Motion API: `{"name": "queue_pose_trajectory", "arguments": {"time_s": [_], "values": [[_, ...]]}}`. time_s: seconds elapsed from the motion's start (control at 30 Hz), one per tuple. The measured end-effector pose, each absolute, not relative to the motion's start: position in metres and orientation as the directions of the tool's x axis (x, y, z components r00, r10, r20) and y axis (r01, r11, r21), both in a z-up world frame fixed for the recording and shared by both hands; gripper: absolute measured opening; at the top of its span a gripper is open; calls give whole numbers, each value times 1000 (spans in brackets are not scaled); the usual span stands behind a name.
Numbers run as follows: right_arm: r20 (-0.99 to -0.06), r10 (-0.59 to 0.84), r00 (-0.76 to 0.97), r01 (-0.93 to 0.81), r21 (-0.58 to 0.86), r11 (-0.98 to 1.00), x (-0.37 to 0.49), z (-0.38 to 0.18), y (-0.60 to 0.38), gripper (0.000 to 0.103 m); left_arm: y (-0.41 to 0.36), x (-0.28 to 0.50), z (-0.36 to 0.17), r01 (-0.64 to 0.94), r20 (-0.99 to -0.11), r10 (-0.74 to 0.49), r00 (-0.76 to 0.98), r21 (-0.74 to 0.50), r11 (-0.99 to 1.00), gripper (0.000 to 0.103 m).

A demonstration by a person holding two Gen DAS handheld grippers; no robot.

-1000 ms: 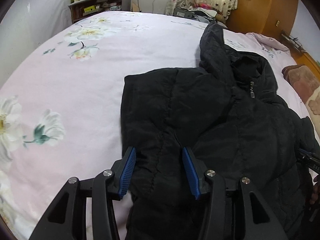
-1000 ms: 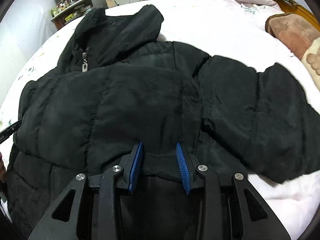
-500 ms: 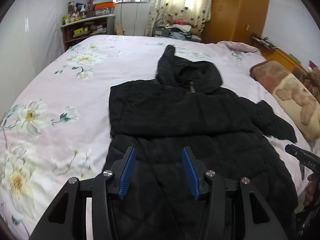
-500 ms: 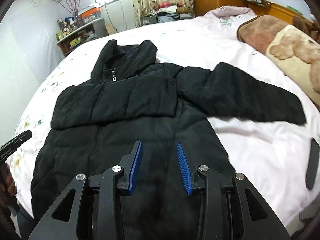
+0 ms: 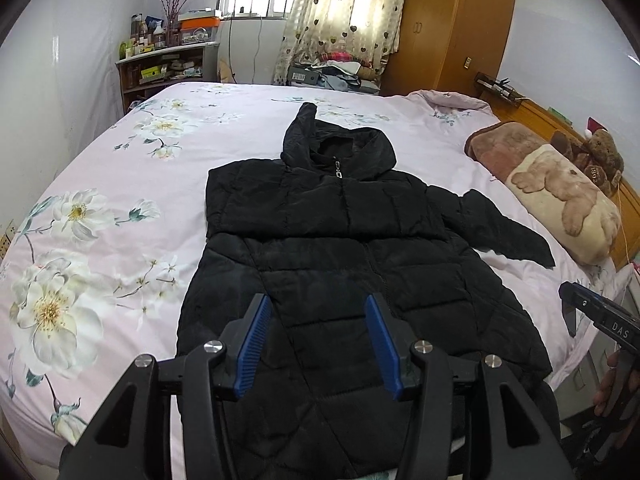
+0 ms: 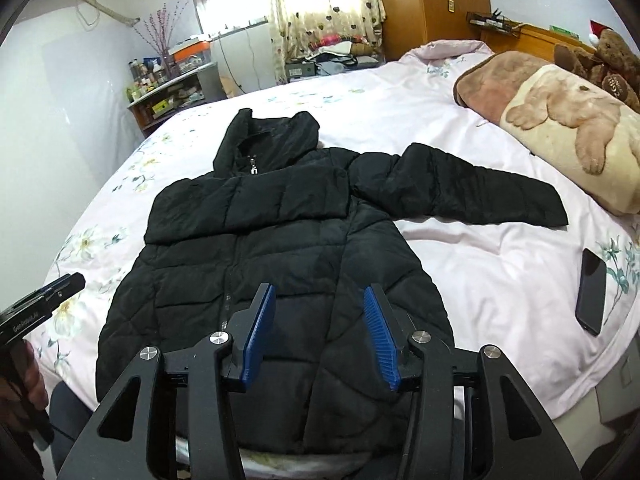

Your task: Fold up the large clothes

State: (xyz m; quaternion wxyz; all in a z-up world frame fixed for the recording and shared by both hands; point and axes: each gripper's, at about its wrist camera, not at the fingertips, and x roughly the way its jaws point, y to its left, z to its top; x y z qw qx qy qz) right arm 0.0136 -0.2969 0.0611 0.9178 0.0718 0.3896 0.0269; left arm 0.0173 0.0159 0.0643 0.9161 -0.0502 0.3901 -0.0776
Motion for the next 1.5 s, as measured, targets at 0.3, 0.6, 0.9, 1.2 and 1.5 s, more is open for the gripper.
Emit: {"name": "queue_pose_trajectory", "arguments": {"time_s": [0.3,0.6,0.9,1.2,1.5], "values": [[-717,94,691,27,155,987,8,56,-309,47,4,15,63,113,-719,-187,669,-150,982,58],[-741,47,670,122,172,977,27,38,-351,47,-15,44,54,129,-740,-185,647,-133,983,60],[-775,-5,631,268,212,940,73,0,-428,47,-25,90,41,127,-747,-160,646,-101,987,60],[-809,-38,587,427,270,863,132,-42,-512,47,-20,148,17,83,-756,-113,644,-77,994,60],[-817,17,577,548,402,734,172,-90,-572,48,-17,186,-17,57,-786,-83,613,-61,997,60]]}}
